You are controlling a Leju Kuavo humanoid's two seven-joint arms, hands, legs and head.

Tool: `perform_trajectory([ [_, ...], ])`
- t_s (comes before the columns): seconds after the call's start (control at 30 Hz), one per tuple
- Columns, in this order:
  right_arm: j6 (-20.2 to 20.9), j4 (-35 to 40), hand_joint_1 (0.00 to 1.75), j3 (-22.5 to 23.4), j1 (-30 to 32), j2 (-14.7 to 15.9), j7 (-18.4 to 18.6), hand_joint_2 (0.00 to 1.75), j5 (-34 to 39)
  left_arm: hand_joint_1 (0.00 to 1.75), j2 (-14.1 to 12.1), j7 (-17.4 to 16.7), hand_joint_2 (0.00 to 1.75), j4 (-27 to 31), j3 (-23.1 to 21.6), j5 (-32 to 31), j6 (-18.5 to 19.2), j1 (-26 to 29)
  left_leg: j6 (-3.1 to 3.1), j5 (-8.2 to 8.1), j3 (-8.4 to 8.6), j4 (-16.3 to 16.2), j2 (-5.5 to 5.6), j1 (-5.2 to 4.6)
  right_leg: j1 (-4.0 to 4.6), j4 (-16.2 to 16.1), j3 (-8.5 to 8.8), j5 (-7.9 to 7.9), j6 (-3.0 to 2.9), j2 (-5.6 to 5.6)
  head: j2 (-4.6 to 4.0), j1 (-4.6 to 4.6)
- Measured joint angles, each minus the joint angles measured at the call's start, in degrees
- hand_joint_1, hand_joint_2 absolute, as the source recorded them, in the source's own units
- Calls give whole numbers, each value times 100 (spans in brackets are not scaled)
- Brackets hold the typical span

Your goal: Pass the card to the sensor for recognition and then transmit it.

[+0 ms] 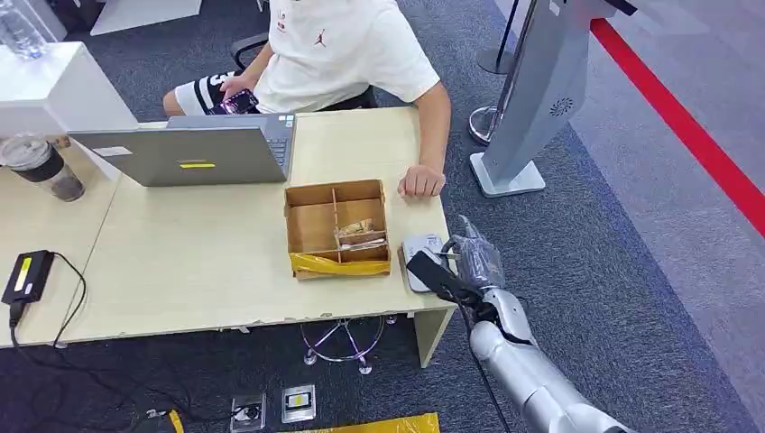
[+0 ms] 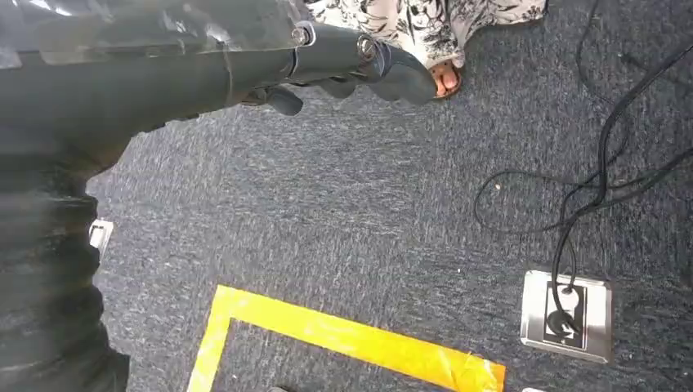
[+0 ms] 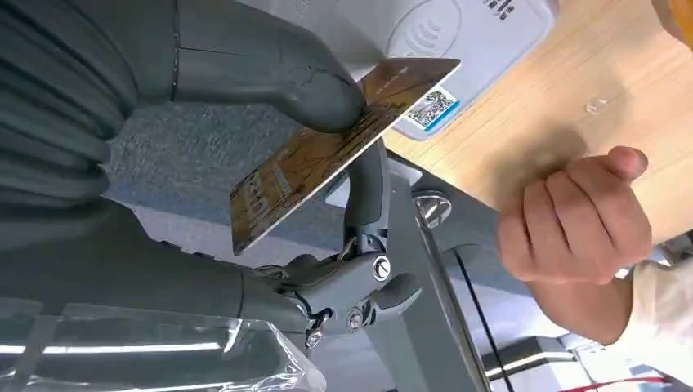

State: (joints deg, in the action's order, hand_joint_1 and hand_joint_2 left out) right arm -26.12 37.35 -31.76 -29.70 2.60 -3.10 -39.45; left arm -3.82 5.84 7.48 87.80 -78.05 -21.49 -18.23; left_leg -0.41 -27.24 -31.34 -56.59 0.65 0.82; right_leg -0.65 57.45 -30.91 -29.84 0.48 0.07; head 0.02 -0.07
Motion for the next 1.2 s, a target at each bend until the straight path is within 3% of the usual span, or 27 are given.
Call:
perform_trajectory([
  [0.87,166,-20,175,-162,-29,-48,114,175,-142,0,0,-37,175,0,0,35,7,-12,0,0,0,0,0,0,0,0,0,0,0,0,0,0],
  [1.07,83,-28,175,-164,-29,-42,114,175,-133,0,0,-37,175,0,2,7,4,-12,0,0,-1,0,0,0,0,0,0,0,0,0,0,0],
  [1.2,-241,-24,175,-162,-38,-31,114,175,-77,0,0,-37,175,0,2,11,-4,-11,0,0,0,0,0,0,0,0,0,0,0,0,0,0],
])
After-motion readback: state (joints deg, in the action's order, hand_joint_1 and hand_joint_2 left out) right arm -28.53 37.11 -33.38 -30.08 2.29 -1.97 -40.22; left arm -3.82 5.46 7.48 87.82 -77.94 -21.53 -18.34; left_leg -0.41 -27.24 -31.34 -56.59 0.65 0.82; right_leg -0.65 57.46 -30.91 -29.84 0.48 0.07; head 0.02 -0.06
